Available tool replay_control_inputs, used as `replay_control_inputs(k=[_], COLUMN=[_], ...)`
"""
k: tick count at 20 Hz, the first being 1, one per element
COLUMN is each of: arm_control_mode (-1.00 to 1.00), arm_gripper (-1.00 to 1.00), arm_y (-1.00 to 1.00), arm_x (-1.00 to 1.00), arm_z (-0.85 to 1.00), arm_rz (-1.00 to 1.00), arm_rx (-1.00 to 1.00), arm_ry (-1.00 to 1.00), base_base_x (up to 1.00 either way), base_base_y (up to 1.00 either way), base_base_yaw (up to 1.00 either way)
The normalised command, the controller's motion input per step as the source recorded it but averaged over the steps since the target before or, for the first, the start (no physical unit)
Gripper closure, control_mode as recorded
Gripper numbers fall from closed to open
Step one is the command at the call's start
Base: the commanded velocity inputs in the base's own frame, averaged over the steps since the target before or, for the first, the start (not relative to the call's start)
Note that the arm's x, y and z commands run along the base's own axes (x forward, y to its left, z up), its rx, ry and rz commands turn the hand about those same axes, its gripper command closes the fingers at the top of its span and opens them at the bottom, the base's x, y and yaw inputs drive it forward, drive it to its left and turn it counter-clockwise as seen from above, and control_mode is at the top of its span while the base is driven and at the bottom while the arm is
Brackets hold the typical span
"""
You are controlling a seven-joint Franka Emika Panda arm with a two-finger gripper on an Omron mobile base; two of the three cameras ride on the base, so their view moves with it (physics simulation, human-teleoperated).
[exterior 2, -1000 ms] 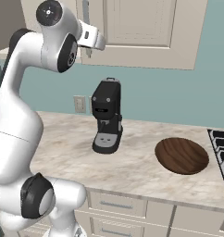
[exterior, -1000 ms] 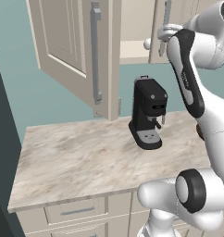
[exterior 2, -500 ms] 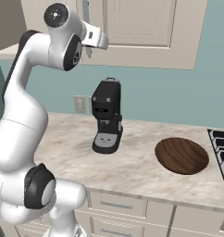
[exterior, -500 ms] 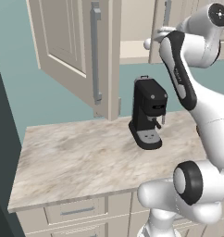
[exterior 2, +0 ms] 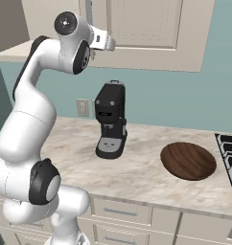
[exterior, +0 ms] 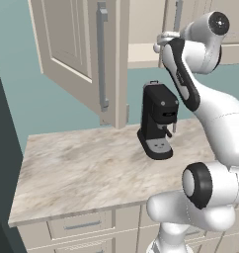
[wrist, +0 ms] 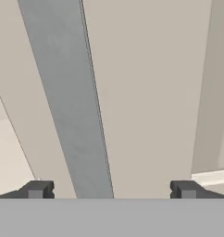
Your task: Open the cabinet and move the ladle to the pot. Then close the cabinet.
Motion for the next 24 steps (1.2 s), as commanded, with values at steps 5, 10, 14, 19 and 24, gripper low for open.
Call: replay_control_inputs(k=[5, 10, 14, 19, 24], arm_control_mode=[-1.00, -1.00, -1.00, -1.00, -1.00], arm_gripper=[-1.00, -1.00, 1.00, 1.00, 1.00], arm_y=[-0.02, -0.03, 0.00, -0.33, -0.81], arm_x=[0.54, 0.55, 0.49, 0.43, 0.34], arm_z=[-0.01, -0.07, -0.16, -0.07, 0.00], arm_rz=[0.00, 0.00, 0.00, -0.07, -0.11], arm_rx=[0.00, -0.01, -0.04, -0.06, -0.03], arm_ry=[0.00, 0.00, -0.01, -0.02, -0.01], base_base_x=[0.00, 0.00, 0.00, 0.00, 0.00], base_base_y=[0.00, 0.00, 0.00, 0.00, 0.00], base_base_yaw=[0.00, 0.00, 0.00, 0.00, 0.00])
